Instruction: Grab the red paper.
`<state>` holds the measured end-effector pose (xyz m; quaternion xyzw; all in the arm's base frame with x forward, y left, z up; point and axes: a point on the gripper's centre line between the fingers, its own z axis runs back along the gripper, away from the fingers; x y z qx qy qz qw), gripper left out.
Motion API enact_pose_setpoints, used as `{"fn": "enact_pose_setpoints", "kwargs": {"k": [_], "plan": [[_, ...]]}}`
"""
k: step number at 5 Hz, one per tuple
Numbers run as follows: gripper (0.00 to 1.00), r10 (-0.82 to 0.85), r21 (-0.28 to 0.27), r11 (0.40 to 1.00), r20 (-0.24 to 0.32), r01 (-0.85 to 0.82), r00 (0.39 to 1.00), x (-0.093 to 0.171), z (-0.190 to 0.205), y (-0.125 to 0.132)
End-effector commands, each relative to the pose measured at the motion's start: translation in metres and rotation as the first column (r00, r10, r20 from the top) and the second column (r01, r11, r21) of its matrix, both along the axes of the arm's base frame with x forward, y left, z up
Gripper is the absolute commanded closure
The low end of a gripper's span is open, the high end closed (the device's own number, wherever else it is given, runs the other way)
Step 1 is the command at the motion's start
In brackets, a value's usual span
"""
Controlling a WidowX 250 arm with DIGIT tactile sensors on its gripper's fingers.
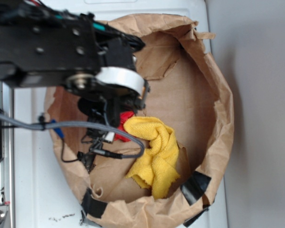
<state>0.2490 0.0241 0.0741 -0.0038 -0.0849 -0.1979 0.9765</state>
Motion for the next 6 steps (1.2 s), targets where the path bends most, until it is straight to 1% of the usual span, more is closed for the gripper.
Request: {"fn": "enact_pose_setpoints", "kwargs": {"k": [1, 2, 3, 4, 5, 6], "plan": [[0.00, -0.040, 0.007, 0.999, 0.006, 0.040, 0.999, 0.022, -0.029, -0.006], [0.00, -0.067, -0.011, 0.998, -0.021, 0.067, 0.998, 0.031, -0.041, -0.008], [0.00, -0.125, -0.022, 0.992, -0.059, 0.124, 0.990, 0.029, -0.043, -0.012], [0.00, -0.125, -0.026, 0.992, -0.049, 0.123, 0.991, 0.027, -0.042, -0.011], [1.00, -0.085, -0.019, 0.996, -0.035, 0.085, 0.996, 0.025, -0.043, -0.012], [1.00, -0.065, -0.029, 0.997, 0.026, 0.066, 0.998, 0.023, -0.030, -0.009]]}}
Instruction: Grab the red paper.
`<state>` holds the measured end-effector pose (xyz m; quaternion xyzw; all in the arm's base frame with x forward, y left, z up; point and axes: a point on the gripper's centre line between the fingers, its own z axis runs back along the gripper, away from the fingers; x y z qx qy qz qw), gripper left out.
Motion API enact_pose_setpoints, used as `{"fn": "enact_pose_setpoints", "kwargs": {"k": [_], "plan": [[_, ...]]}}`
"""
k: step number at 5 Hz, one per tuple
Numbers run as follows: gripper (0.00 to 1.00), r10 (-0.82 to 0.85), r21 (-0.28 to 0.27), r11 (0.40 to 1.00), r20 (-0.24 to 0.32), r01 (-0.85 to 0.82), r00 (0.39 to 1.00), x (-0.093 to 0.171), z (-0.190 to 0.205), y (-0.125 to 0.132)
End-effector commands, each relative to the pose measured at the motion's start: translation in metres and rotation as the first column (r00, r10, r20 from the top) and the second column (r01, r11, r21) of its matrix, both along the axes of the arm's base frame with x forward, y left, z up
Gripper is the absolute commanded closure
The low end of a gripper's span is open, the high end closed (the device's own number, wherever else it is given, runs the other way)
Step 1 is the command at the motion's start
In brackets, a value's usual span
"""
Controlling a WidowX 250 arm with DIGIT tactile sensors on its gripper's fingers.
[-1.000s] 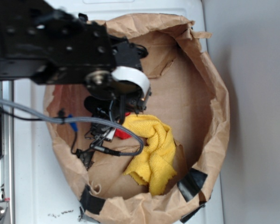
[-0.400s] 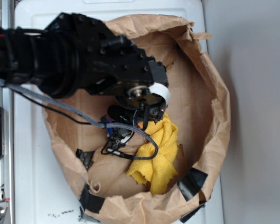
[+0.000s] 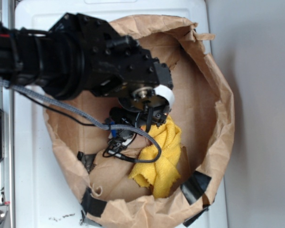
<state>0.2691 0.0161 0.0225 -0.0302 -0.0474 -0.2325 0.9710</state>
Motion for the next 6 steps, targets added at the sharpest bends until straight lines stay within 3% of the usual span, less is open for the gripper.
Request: {"fn": "enact_pose_setpoints", "kwargs": {"k": [1, 3, 5, 6], "plan": [[1.00, 0.024, 0.023, 0.999, 0.099, -0.026, 0.995, 0.005, 0.048, 0.004], [1.00, 0.038, 0.041, 0.998, 0.053, -0.040, 0.998, 0.023, 0.131, 0.009], [1.00, 0.050, -0.029, 0.999, 0.131, -0.046, 0.990, 0.036, 0.140, 0.001], [0.00, 0.050, -0.029, 0.999, 0.131, -0.046, 0.990, 0.036, 0.140, 0.001]]}}
